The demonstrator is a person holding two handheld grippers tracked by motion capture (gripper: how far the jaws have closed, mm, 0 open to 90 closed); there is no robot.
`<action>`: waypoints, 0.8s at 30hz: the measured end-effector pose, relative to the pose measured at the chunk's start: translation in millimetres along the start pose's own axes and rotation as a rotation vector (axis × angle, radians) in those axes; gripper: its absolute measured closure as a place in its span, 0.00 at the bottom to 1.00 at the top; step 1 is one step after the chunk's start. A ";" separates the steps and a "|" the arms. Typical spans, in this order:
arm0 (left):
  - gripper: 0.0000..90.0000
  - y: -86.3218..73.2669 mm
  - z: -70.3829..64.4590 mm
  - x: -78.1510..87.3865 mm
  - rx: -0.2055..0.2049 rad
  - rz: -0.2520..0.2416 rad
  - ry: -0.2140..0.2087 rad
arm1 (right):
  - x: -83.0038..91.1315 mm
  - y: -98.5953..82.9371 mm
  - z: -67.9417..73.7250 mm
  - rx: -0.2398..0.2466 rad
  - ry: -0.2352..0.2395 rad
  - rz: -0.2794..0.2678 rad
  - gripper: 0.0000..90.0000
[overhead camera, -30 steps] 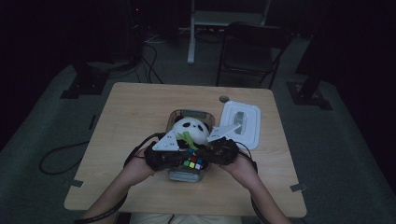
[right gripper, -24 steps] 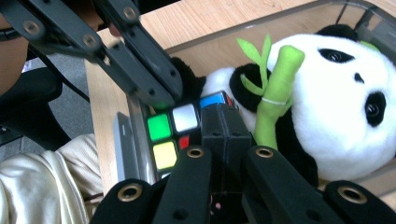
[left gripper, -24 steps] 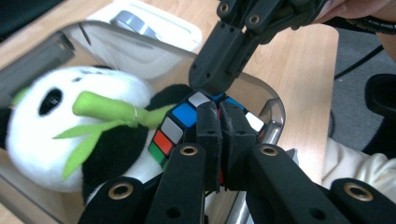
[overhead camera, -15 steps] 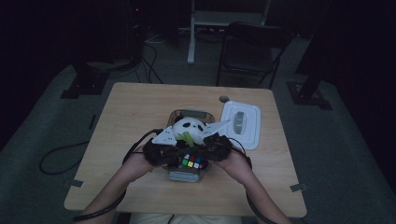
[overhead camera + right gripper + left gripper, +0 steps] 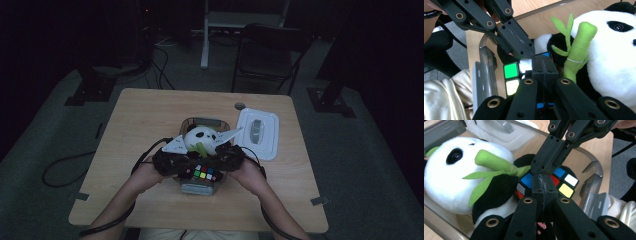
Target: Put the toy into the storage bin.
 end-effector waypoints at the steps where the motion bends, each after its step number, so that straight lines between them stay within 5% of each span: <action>1: 1.00 -0.8 0.0 -0.8 -0.001 -0.001 -0.004 | -0.8 -0.4 -0.2 0.001 -0.002 -0.001 1.00; 4: 1.00 -1.2 -0.6 -2.5 -0.007 0.005 0.009 | -2.0 -2.2 -2.2 -0.003 0.012 -0.005 1.00; 8: 1.00 -0.1 -8.8 -12.5 -0.029 -0.001 -0.079 | -4.8 -1.7 -0.6 0.008 0.000 0.004 1.00; 12: 1.00 2.4 -8.3 -15.5 -0.031 -0.007 -0.099 | -5.4 -2.0 -1.9 -0.001 0.023 0.002 1.00; 24: 1.00 12.3 -17.8 0.8 -0.063 -0.029 -0.098 | 9.7 0.1 4.1 -0.012 0.083 -0.027 1.00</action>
Point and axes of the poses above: each handheld gripper's, and its own axes: x roughly backward along the jaws, y roughly out of its top, z roughly to its left, the point moved 2 cm from there along -x, roughly forward along the jaws, and after that the axes turned 6 degrees about -x, right-handed, at the moved point
